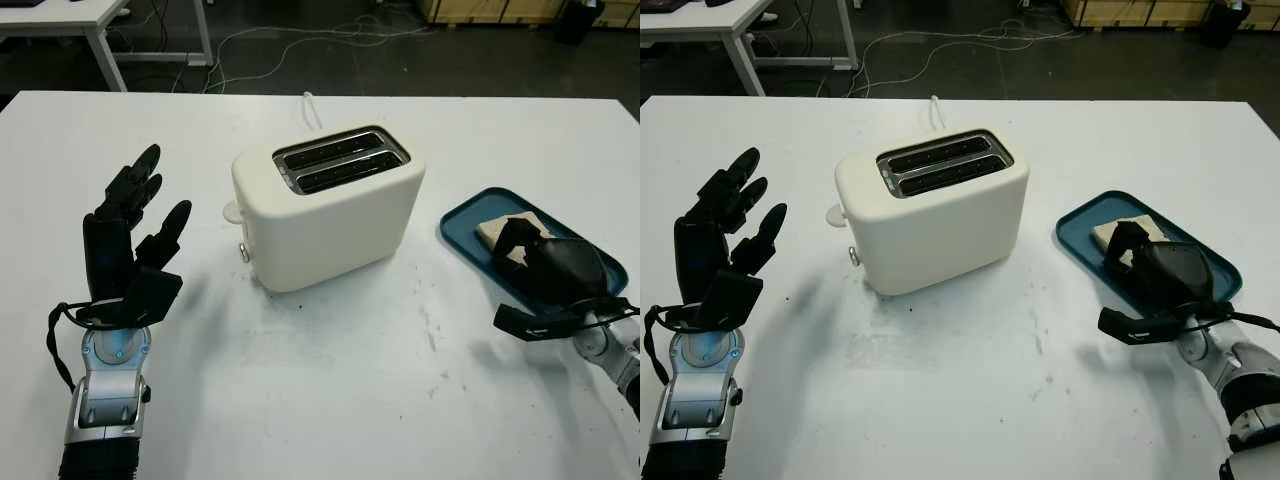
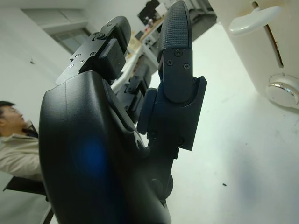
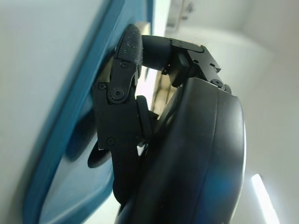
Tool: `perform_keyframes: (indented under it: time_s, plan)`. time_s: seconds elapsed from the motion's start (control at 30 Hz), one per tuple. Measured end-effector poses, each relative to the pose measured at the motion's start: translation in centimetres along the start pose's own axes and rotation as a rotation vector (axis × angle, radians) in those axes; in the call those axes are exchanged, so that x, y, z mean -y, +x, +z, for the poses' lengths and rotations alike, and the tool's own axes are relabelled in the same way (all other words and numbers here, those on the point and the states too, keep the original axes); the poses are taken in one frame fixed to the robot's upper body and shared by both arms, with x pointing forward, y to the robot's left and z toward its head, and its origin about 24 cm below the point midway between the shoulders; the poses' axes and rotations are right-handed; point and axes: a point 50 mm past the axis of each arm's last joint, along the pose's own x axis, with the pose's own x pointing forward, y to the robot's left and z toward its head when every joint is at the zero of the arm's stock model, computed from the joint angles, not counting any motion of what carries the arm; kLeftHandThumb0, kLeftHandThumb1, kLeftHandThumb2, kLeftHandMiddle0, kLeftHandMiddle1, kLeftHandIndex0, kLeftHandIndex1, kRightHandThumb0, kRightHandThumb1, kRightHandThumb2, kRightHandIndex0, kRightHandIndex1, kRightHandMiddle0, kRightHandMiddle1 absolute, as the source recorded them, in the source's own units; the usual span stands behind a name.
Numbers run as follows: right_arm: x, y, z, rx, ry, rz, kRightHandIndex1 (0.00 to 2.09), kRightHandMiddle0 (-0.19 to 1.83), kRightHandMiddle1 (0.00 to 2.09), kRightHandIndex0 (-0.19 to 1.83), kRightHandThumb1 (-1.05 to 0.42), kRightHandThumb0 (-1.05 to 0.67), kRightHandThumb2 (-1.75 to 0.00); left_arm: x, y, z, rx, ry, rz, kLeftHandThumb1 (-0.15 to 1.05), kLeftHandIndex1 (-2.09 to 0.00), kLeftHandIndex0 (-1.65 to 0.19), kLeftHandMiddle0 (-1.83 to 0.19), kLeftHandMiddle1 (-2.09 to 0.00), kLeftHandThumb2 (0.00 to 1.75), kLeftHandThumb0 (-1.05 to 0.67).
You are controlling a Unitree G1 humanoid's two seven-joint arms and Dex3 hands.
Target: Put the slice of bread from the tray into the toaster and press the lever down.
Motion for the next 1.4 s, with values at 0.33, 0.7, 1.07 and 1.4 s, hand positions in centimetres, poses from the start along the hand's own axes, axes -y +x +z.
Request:
perform_keyframes:
  time_s: [0.33,0.7,1.07,1.4]
  plan:
    - [4.8,0.9,4.0,0.25,0.221,-0.283,1.75,0.0,1.75,0.14,-0.92,-0.44,-0.42,0.0,0.0,0.0,0.001,-0.001,-0.001,0.92,0.0,-0.53,-0.64,-0.02,0.31,-0.7]
    - [8.5,-0.1,5.2,0.324,0.26,-0.346,1.75,0.0,1.75,0.18,-0.92,-0.5,-0.33,0.1,0.1,0.0,0.0,0.0,-0.003,0.92,0.0,-0.54,-0.64,-0.02,0.31,-0.71]
    - [8.2,0.3,0.1,-0.026,-0.325,0.211,0.5,0.0,0.45,0.0,-0.92,-0.85,-0.13,0.0,0.1,0.0,0.0,-0.001,-0.002,0.92,0.0,-0.54,-0.65,-0.02,0.31,-0.7]
    - [5.6,0.4,-1.3,-0.126,-0.462,0.371,0.0,0.0,0.01,0.0,-0.92,-0.97,-0.07,0.0,0.1,0.0,0.0,-0.001,0.0,0.92,0.0,-0.53,-0.64,-0.02,0.32,-0.69]
